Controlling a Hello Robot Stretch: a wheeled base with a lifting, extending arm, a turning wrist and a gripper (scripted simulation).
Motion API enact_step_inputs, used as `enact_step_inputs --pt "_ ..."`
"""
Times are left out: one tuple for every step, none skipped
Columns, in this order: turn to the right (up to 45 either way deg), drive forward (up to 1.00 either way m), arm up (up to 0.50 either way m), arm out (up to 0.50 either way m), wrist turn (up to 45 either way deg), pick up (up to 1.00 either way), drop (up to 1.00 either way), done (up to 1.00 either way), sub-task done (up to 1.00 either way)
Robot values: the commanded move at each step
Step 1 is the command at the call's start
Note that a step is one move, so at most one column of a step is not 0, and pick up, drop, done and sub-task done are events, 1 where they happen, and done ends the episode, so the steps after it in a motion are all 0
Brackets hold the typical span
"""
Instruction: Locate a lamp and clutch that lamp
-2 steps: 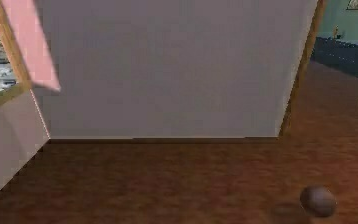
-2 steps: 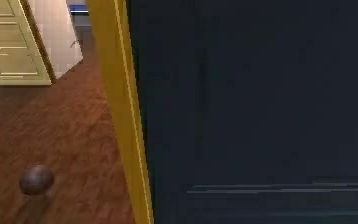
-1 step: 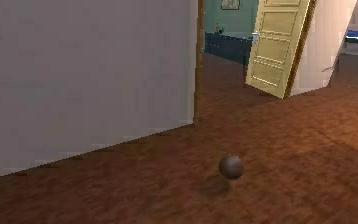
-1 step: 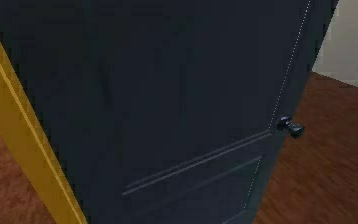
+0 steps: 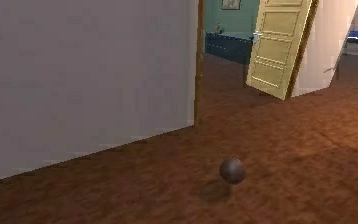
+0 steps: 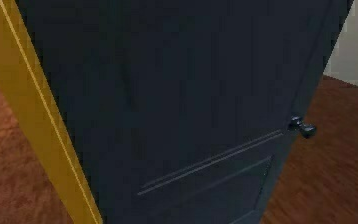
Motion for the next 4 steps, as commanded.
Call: enact_step_inputs --pt "0.0 1.00 0.00 0.00 0.0 0.00 0.00 0.00 0.00" --pt "-6.0 0.00 0.00 0.00 0.0 0.00 0.00 0.00 0.00" --pt "0.0 0.25 0.00 0.00 0.0 0.00 0.00 0.00 0.00" --pt "6.0 0.00 0.00 0.00 0.0 0.00 0.00 0.00 0.00"
